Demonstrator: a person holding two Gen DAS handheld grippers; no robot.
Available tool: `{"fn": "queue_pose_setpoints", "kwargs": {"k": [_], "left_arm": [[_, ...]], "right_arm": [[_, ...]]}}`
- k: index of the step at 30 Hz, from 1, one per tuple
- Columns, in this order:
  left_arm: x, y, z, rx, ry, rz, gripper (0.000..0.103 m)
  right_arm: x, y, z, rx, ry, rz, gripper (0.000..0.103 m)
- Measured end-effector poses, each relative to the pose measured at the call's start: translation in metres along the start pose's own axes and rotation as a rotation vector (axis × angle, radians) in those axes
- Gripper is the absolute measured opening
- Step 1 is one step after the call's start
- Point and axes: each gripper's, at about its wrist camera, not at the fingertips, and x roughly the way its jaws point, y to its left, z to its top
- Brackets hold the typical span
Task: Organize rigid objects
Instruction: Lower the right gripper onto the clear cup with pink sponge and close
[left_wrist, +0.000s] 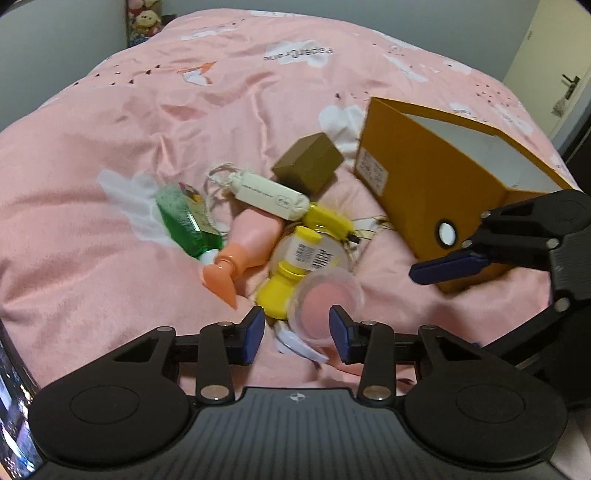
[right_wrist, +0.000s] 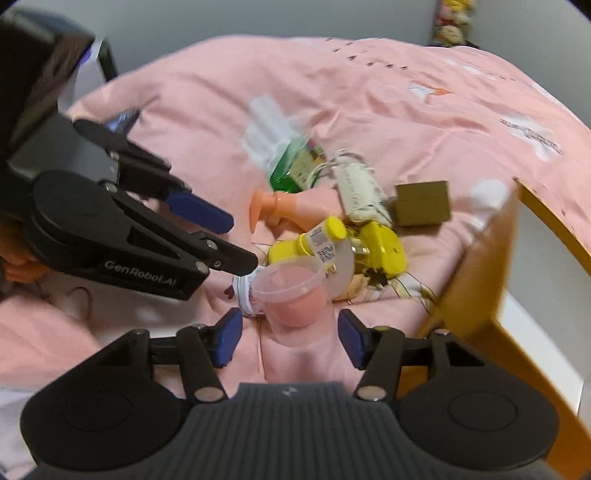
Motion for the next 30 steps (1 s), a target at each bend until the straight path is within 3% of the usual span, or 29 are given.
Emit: {"fn": "queue_pose_setpoints", "kwargs": {"k": [6, 13, 18, 26, 30], "left_arm": [[0.002, 0.009, 0.005, 0.020, 0.005, 0.049, 0.048], [0.011, 0.017, 0.009, 0.003, 0.018, 0.039, 0.049], [0.018, 0.016, 0.010, 0.007, 0.027, 0.041, 0.049], [0.022, 0.013, 0.012, 0.013, 0.034, 0.053, 0.050], [0.022, 0.010, 0.012, 0.012, 0.027, 0.062, 0.051]], "right_arm": [[0.033, 0.001, 0.020, -0.075, 0.085, 0.015, 0.065], [0.061, -0.002, 0.036, -0.144, 0.179, -0.005, 0.069], [0.072, -0.002, 0.040, -0.178, 0.182, 0.028, 0.069], [0.081, -0.012, 0.036, -0.100, 0.198, 0.076, 0.073], [0.080, -0.011, 0.035, -0.077, 0.197, 0.091, 0.066]]}}
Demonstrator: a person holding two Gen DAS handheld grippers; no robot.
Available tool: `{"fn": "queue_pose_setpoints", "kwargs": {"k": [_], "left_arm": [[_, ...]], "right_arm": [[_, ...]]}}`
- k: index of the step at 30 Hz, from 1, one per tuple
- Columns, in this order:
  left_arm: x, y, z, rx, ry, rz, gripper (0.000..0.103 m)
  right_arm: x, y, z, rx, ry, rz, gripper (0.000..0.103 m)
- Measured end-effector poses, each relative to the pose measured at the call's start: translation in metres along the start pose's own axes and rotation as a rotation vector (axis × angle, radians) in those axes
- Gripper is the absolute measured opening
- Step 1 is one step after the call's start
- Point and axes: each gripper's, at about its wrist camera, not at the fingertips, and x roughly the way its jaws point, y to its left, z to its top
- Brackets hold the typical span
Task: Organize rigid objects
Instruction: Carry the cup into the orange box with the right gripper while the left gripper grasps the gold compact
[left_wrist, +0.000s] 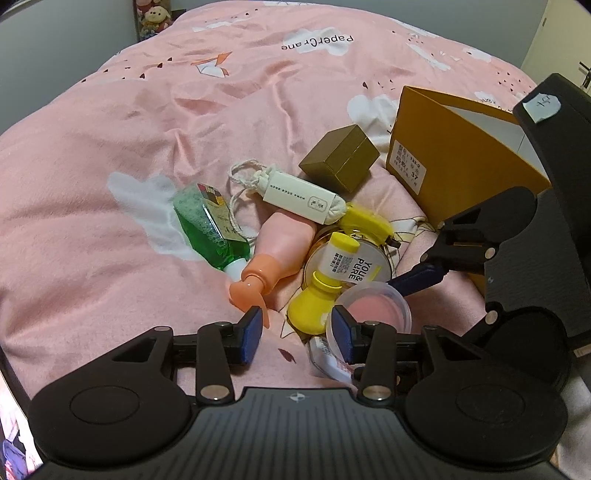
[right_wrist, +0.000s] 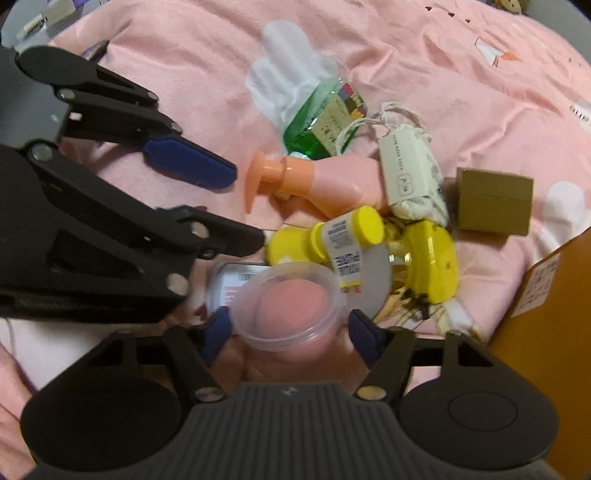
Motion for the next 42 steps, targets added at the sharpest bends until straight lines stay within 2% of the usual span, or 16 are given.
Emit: {"fn": "queue_pose_setpoints", "kwargs": {"k": [4, 9, 17, 20, 21, 23, 25, 29, 32, 36, 42], "left_arm": [[-0.006, 0.003, 0.001, -0.039, -0.028, -0.011, 0.051], [-0.017, 0.005, 0.007, -0.061, -0.087, -0.038, 0.051], [-0.036, -0.008, 0.033, 0.033, -0.194, -0.104, 0.051], [-0.030, -0.016, 0.041, 0.090, -0.169, -0.154, 0.051], [-0.026, -0.019, 0.042, 0.109, -0.155, -0.158, 0.055], [-0.014, -0.027, 0.043, 0.157, -0.111, -0.149, 0.062], [-0.001, -0.033, 0.042, 0.181, -0.072, -0.131, 0.062], [0.017, -0.041, 0.036, 0.211, -0.039, -0.136, 0.072], [0.031, -0.047, 0.036, 0.263, -0.021, -0.090, 0.077], [0.047, -0.055, 0.038, 0.366, 0.001, -0.051, 0.082], [0.070, -0.061, 0.040, 0.383, 0.065, -0.030, 0.083]], "right_arm": [[-0.015, 0.004, -0.005, -0.012, -0.041, -0.031, 0.066], [-0.062, 0.000, -0.010, 0.015, -0.158, -0.072, 0.066], [-0.143, -0.022, -0.016, 0.104, -0.350, -0.224, 0.066], [-0.170, -0.038, -0.022, 0.169, -0.412, -0.293, 0.066], [-0.177, -0.045, -0.025, 0.197, -0.424, -0.310, 0.066], [-0.186, -0.062, -0.031, 0.260, -0.434, -0.336, 0.066], [-0.189, -0.081, -0.040, 0.335, -0.427, -0.351, 0.066], [-0.178, -0.118, -0.060, 0.473, -0.382, -0.348, 0.066], [-0.166, -0.133, -0.078, 0.542, -0.347, -0.332, 0.066], [-0.152, -0.150, -0.095, 0.640, -0.326, -0.253, 0.066], [-0.125, -0.164, -0.093, 0.733, -0.303, -0.134, 0.066]]}}
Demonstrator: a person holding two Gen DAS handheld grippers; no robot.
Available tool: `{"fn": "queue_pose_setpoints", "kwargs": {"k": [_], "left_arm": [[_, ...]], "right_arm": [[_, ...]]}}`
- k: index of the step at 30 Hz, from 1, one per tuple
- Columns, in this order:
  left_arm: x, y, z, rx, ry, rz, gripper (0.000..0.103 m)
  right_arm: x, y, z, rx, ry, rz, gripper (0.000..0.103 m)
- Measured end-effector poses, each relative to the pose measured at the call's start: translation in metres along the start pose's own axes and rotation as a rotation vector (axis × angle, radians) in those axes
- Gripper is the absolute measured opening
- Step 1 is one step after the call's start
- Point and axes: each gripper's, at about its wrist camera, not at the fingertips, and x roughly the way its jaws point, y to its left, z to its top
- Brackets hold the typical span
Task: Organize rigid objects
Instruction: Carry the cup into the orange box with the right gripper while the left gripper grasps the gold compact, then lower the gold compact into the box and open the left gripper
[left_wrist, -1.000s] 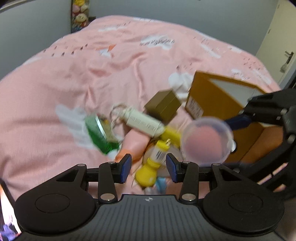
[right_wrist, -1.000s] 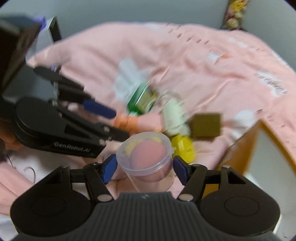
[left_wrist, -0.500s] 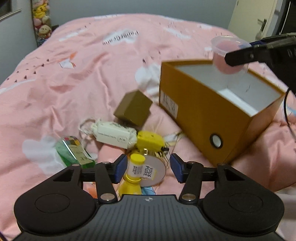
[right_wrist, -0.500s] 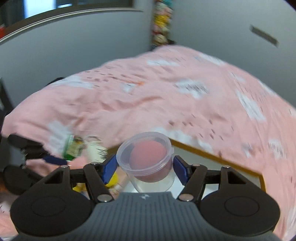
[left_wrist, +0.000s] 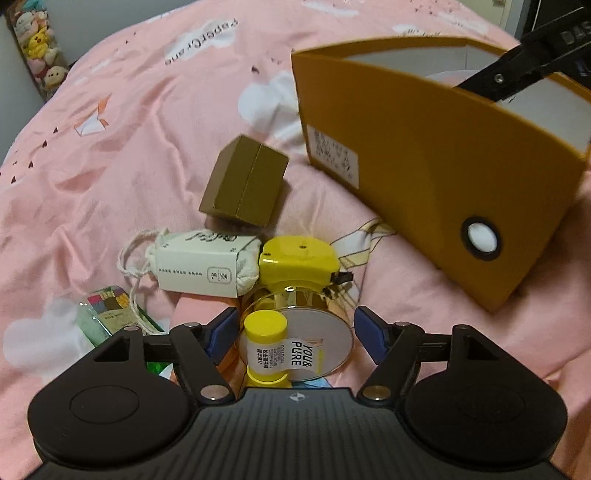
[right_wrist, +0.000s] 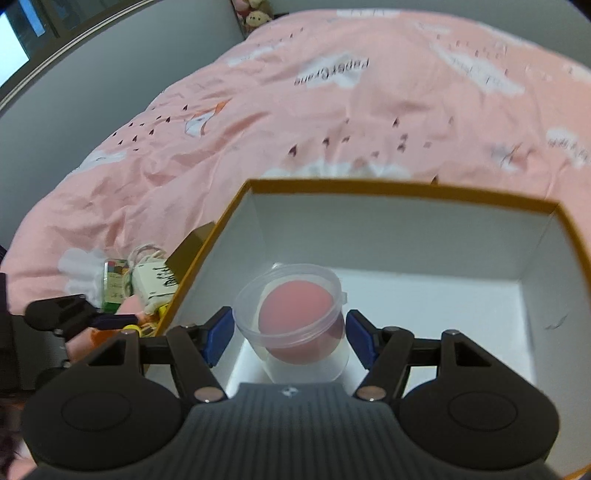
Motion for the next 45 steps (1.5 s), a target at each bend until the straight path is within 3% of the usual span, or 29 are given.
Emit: {"fn": "queue_pose_setpoints", "kwargs": {"k": [14, 18, 23, 29, 35, 40, 42, 45], "left_arm": [[0.017, -0.030, 0.000, 0.205, 0.046, 0.109, 0.086], [0.015, -0.026, -0.002, 0.196, 0.033, 0.094, 0.085], [0.005, -0.024, -0.005, 0.170, -0.010, 0.086, 0.085], [-0.025, -0.009, 0.003, 0.027, -0.100, 0.009, 0.085], [-0.074, 0.004, 0.036, -0.076, -0.238, -0.052, 0.085], [-0.103, -0.013, 0.090, 0.019, -0.308, -0.098, 0.085], [-0.102, -0.030, 0.114, 0.084, -0.300, -0.103, 0.085], [-0.089, -0.057, 0.142, 0.185, -0.279, -0.123, 0.085]], "right_arm": [[0.035, -0.012, -0.016, 0.131, 0.267, 0.195, 0.067], [0.028, -0.011, -0.016, 0.114, 0.236, 0.185, 0.077], [0.020, -0.015, -0.017, 0.101, 0.194, 0.156, 0.081], [0.012, -0.025, -0.020, 0.114, 0.162, 0.143, 0.083], [-0.001, -0.024, -0.018, 0.062, 0.092, 0.085, 0.082], [-0.015, -0.023, -0.008, -0.038, 0.026, 0.006, 0.081], [-0.019, -0.023, -0.003, -0.073, 0.022, -0.020, 0.068], [-0.020, -0.026, 0.005, -0.130, 0.025, -0.065, 0.059]]}}
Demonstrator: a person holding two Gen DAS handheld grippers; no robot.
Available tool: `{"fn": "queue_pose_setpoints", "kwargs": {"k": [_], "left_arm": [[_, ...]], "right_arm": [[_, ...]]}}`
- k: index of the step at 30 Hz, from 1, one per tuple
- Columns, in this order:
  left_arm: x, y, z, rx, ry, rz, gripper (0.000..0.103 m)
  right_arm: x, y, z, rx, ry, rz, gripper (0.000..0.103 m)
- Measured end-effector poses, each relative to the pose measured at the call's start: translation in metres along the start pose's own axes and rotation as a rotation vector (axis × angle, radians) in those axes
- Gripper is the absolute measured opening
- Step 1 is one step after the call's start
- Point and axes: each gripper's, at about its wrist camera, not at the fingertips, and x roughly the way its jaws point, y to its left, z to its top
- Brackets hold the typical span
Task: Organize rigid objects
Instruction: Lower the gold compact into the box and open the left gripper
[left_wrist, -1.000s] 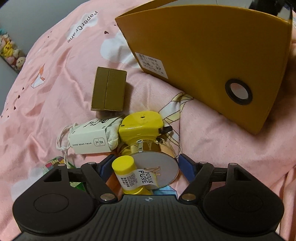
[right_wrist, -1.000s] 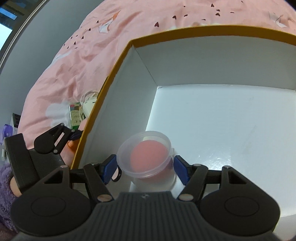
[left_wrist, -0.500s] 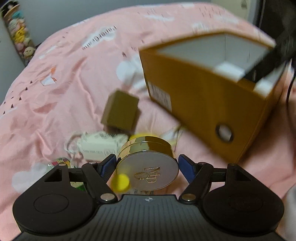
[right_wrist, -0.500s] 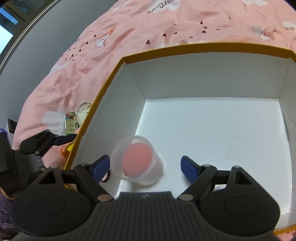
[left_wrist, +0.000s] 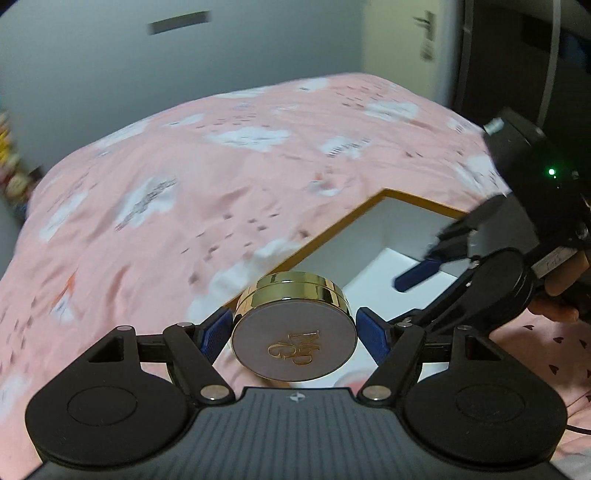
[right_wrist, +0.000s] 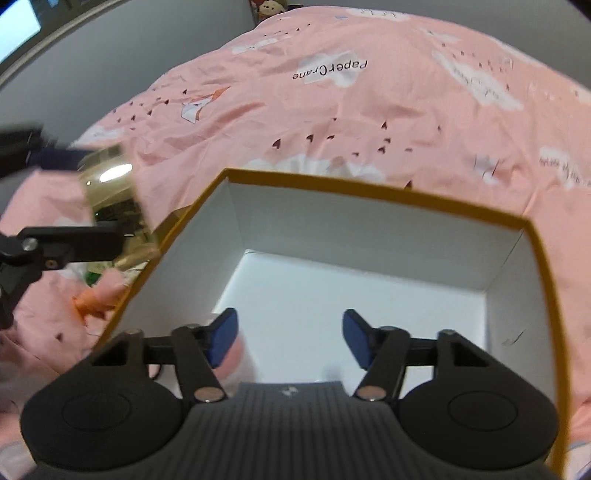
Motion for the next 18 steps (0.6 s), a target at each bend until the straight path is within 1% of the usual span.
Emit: {"fn": "queue_pose_setpoints", "kwargs": {"k": [3, 4, 5, 6, 8, 12, 15, 18], "left_arm": [[0.038, -0.013, 0.017, 0.078, 0.091, -0.059, 0.085], [0.052, -0.017, 0.020, 0.101, 0.133, -0.080, 0.085], [0.064, -0.019, 0.016, 0.122, 0.169, -0.090, 0.085], [0.077, -0.022, 0.017, 0.145, 0.200, -0.087, 0.085], [0.099, -0.026, 0.020, 0.191, 0.258, -0.077, 0.085], [0.132, -0.030, 0.016, 0.257, 0.367, -0.075, 0.085], [0.146, -0.036, 0.009, 0.345, 0.416, -0.034, 0.085], [0.157, -0.037, 0.005, 0.371, 0.467, -0.021, 0.085]], "right_arm": [[0.000, -0.007, 0.004, -0.039, -0.002, -0.058, 0.057], [0.001, -0.010, 0.006, -0.047, -0.003, -0.076, 0.057], [0.003, -0.014, 0.007, -0.050, -0.002, -0.094, 0.057], [0.004, -0.017, 0.007, -0.053, 0.001, -0.108, 0.055], [0.008, -0.023, 0.006, -0.068, 0.011, -0.140, 0.055], [0.021, -0.037, 0.006, -0.059, 0.049, -0.153, 0.055], [0.026, -0.042, 0.005, -0.054, 0.061, -0.154, 0.056], [0.030, -0.043, 0.005, -0.053, 0.067, -0.133, 0.056]]}}
